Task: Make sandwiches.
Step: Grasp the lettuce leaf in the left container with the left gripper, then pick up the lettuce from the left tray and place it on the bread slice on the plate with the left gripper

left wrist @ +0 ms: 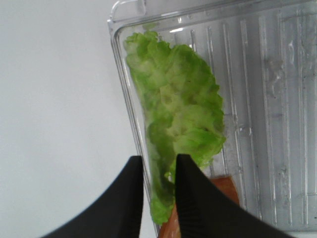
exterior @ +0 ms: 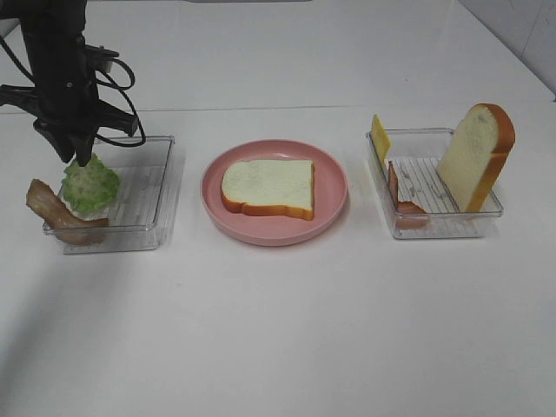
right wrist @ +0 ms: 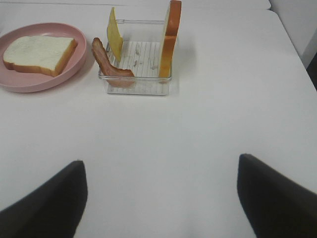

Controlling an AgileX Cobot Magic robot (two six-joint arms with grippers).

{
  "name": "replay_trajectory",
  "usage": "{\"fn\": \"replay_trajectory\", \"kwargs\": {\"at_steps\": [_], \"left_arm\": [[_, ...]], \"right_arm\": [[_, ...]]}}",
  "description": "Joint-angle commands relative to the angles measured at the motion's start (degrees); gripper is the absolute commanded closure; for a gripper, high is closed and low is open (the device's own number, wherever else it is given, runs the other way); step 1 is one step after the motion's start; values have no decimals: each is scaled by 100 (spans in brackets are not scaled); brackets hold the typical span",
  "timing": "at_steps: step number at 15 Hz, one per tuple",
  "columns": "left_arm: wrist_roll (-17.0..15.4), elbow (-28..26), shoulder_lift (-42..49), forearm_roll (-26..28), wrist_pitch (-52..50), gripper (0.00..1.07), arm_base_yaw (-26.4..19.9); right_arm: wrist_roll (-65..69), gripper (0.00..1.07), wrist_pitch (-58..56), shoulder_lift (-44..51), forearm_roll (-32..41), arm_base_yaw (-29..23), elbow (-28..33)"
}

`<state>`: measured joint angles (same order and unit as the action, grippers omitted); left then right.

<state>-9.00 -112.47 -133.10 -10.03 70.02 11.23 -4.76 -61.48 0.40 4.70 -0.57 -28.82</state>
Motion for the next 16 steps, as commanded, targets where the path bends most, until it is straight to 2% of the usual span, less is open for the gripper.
{"fn": "replay_trajectory", "kwargs": {"at_steps": [1, 6, 8, 10, 12, 13, 14, 15, 16], "left_arm": [[-52, 40, -11, -57, 378, 107, -6], [-23, -17, 115, -46, 384, 107, -6], [0, -149, 395, 74, 372, 107, -6], [52, -435, 688, 418, 372, 107, -6], [286, -814, 837, 1003, 367, 107, -6], [413, -1037, 837, 1450, 355, 107, -6], [567, -1215, 837, 2120, 246, 107, -6], [636, -1255, 837, 2458, 149, 107, -6], [945, -1266, 808, 3673, -235, 107, 17]], "right_arm": [[-46, 29, 69, 69, 11, -6, -6], [-46, 29, 69, 69, 11, -6, -6], [-46, 29, 69, 69, 11, -6, -6], [-46, 29, 69, 69, 11, -6, -6], [-46, 29, 69, 69, 11, -6, -6], [-46, 29, 69, 69, 11, -6, -6], [-46, 29, 69, 69, 11, -6, -6], [-46, 29, 69, 69, 11, -6, -6], [-46, 29, 69, 69, 11, -6, -6]]}}
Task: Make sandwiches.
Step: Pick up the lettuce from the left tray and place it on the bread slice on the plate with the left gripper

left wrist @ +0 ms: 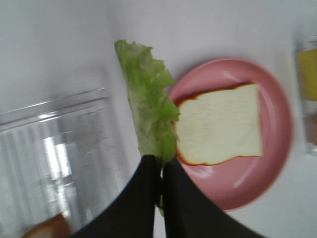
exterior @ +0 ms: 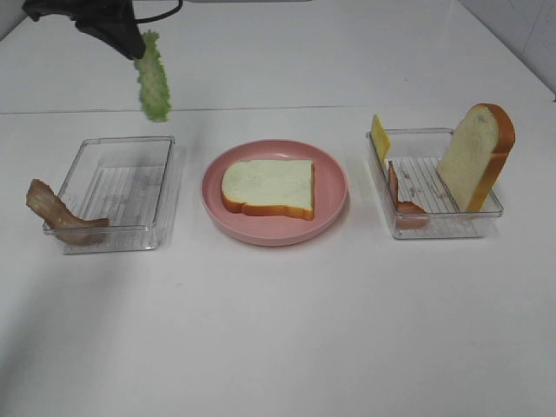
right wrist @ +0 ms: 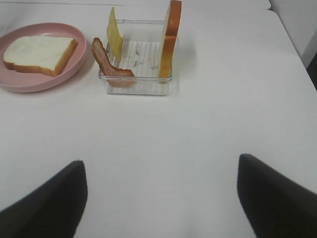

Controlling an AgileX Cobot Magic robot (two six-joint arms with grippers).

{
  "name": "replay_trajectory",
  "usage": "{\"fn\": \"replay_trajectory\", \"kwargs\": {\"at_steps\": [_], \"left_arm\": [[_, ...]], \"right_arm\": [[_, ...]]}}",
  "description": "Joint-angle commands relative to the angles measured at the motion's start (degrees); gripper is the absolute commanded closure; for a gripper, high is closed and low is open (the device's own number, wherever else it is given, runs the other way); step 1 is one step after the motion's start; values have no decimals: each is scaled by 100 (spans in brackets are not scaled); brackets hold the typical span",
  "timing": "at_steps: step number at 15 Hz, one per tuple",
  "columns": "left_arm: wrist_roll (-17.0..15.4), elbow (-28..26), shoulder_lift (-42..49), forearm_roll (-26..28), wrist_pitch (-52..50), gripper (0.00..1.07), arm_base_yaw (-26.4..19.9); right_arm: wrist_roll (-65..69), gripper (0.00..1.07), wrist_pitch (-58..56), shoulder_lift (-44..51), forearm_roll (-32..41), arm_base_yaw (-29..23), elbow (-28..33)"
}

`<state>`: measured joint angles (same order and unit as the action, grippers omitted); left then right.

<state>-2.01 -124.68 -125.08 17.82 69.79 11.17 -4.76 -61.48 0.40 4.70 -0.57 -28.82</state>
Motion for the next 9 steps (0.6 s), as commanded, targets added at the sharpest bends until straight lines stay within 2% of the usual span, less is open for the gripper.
{"fn": "replay_trajectory", "kwargs": {"at_steps": [1, 2, 5, 6, 9], "left_arm": [[413, -40, -63, 1369, -338, 107, 74], [584, -40, -160, 1782, -430, 107, 155], [877, -40, -550, 2544, -470, 107, 504], [985, -40, -699, 2676, -470, 107, 659], [991, -40, -1140, 2699, -607, 107, 1094]], "right_arm": [[-46, 29, 69, 69, 11, -6, -6], [-46, 29, 69, 69, 11, -6, -6], [-46, 29, 69, 69, 11, -6, -6], [-46, 29, 69, 69, 11, -6, -6], [-46, 29, 69, 69, 11, -6, -6]]}}
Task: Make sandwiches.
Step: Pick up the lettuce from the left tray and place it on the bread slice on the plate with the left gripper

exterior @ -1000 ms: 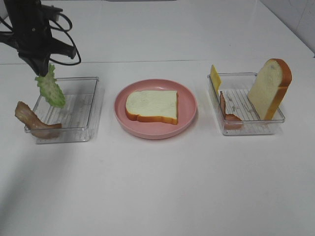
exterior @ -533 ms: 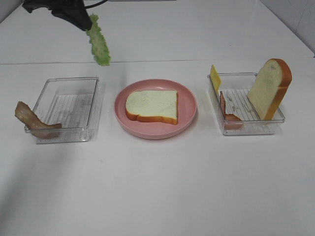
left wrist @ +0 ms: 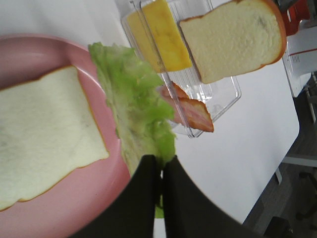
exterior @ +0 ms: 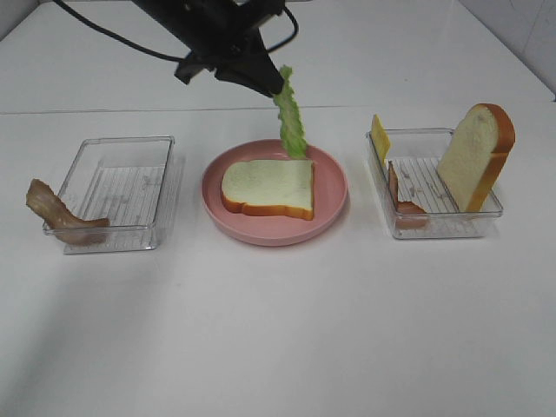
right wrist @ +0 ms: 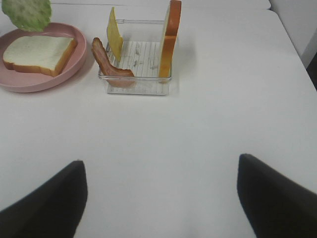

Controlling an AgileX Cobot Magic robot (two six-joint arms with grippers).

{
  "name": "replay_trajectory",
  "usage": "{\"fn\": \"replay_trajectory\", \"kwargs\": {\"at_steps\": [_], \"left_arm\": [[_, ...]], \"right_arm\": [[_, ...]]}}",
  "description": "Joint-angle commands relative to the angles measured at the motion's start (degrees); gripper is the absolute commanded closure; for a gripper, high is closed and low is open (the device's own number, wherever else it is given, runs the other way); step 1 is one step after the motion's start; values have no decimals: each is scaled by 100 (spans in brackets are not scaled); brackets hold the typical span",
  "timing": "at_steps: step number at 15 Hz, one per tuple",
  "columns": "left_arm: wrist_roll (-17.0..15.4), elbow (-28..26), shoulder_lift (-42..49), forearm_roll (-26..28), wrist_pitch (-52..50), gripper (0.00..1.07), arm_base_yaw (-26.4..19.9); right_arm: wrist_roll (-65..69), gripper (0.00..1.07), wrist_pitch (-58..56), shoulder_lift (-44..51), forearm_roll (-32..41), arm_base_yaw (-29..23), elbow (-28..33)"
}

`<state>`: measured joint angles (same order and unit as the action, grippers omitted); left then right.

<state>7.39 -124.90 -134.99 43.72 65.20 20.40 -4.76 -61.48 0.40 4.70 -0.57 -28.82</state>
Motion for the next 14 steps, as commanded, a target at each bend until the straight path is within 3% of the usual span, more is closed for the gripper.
{"fn": "replay_trajectory", "kwargs": {"at_steps": [1, 12, 14], "left_arm": [[92, -17, -281, 80, -195, 107, 264], [143, -17, -407, -1226, -132, 107, 206], [143, -17, -407, -1656, -132, 87, 206]], "right_arm": [[-46, 29, 69, 69, 11, -6, -6], [-46, 29, 69, 69, 11, -6, -6], [-46, 29, 69, 69, 11, -6, -6]]}}
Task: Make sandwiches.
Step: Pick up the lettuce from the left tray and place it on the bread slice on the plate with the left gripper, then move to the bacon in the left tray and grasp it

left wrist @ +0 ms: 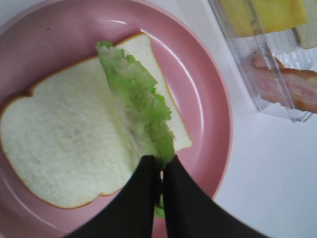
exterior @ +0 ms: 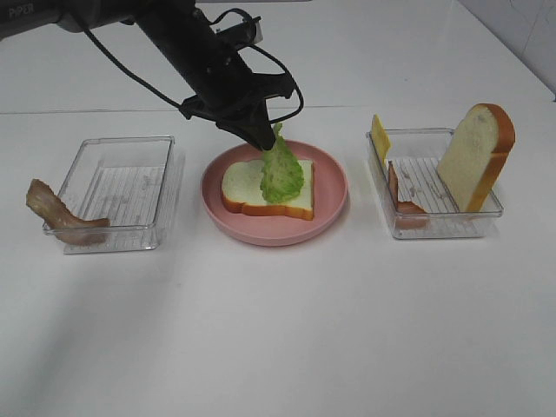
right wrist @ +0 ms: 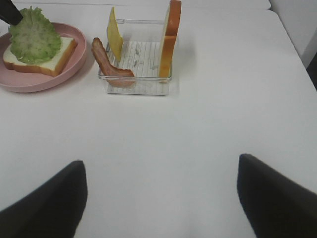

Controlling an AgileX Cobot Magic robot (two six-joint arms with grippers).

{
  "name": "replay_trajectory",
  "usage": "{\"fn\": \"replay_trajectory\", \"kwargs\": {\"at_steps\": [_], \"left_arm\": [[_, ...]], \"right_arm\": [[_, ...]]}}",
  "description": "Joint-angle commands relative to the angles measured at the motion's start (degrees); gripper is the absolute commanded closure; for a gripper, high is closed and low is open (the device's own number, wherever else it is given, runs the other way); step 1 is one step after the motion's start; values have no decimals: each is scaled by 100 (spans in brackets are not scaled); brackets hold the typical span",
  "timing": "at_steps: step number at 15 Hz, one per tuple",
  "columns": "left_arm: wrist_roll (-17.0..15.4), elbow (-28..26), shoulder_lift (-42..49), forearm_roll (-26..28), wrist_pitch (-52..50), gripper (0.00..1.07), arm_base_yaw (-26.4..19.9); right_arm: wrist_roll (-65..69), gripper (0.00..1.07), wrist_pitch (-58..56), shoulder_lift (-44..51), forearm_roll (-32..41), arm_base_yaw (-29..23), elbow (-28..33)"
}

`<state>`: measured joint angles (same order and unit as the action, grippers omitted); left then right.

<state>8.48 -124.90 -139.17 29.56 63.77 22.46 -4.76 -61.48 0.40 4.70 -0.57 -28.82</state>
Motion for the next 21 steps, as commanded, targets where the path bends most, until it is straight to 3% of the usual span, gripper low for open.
{"fn": "replay_trajectory", "kwargs": {"at_steps": [1, 2, 4, 7, 9, 10, 11, 14, 16, 18, 21], "left_arm": [[34, -17, 11, -327, 17, 80, 0], [17, -23, 29, -573, 69, 51, 0], [-6, -29, 52, -773, 252, 33, 0], [-269, -29, 189, -1243, 476, 33, 0], [-561, -29, 395, -1868, 705, 33, 0], [-756, -34, 510, -2252, 911, 33, 0], [-1192, -23, 739, -2916, 1008, 33, 0], [-1438, -17, 1066, -3306, 1008, 37, -23], [-1513, 126, 1387, -3191, 1008, 37, -172], [-1513, 745, 2017, -2836, 1008, 37, -453], [-1581, 1604, 2687, -2859, 1008, 37, -739]], "right_arm": [[-46, 29, 69, 69, 11, -6, -6], [-46, 29, 69, 69, 11, -6, -6], [-46, 29, 69, 69, 11, -6, -6], [-46, 29, 69, 69, 11, -6, -6], [-46, 29, 69, 69, 11, -6, -6], [-46, 29, 69, 69, 11, -6, -6], [-46, 29, 69, 69, 11, -6, -6], [-46, 29, 69, 69, 11, -6, -6], [-46, 29, 69, 69, 11, -6, -6], [-46, 29, 69, 69, 11, -6, -6], [-46, 29, 69, 69, 11, -6, -6]]}}
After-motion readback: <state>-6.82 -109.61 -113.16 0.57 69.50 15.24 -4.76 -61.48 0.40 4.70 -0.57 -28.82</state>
